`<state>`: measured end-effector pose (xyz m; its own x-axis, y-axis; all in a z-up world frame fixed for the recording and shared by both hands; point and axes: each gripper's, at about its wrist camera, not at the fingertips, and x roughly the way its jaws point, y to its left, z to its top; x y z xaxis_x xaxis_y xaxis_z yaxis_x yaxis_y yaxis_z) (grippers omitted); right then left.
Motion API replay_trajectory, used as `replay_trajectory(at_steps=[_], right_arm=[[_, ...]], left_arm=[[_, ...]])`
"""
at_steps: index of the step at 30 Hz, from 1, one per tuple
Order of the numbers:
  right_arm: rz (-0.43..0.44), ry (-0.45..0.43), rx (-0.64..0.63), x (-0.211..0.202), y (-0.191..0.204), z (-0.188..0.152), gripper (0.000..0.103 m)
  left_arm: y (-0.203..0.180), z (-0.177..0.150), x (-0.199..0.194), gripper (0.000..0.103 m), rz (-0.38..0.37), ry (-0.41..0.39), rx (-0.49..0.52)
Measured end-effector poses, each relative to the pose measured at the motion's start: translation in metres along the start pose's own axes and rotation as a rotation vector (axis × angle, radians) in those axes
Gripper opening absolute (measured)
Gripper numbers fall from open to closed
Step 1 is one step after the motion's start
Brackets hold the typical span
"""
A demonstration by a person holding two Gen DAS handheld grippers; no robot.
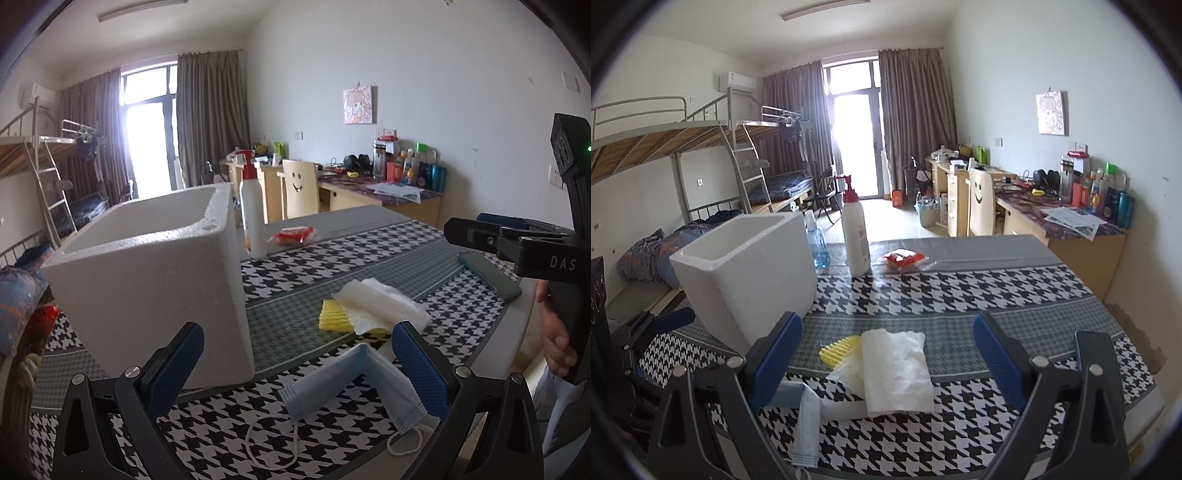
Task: Organize soft objects
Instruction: 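Move the left tool to the blue face mask while the right tool approaches the white tissue, then close the left tool on the blue face mask while the right tool grasps the white tissue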
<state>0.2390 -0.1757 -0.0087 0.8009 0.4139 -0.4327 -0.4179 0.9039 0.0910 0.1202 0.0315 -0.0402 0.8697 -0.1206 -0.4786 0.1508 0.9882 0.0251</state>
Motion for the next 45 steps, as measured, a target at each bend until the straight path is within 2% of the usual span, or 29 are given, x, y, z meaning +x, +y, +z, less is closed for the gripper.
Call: replay_trajectory(at_steps=[21,30,41,43,45], right_arm=[[-0.021,0.112,0.037,0.025,-0.015,-0.026,0.096],[-0.037,0.134,0.021,0.034,-0.015,-0.031,0.096],[-0.041,0.181,0.030,0.047,-0.021,-0.037,0.096],[-0.040,0.190,0.031,0.050,-0.022,-0.038,0.096],[-0.037,0.197,0.032,0.053,-0.021,-0.039,0.095]], left_arm=[[-0.005,-0.013,0.029,0.102,-0.051,0.094,0.005],[-0.009,-0.015,0.039,0.102,-0.075,0.116,0.016],[-0.018,-0.022,0.058,0.089,-0.099,0.164,0.079],[-0.020,-0.023,0.062,0.083,-0.105,0.175,0.090],[-0.020,-0.024,0.065,0.081,-0.112,0.184,0.090]])
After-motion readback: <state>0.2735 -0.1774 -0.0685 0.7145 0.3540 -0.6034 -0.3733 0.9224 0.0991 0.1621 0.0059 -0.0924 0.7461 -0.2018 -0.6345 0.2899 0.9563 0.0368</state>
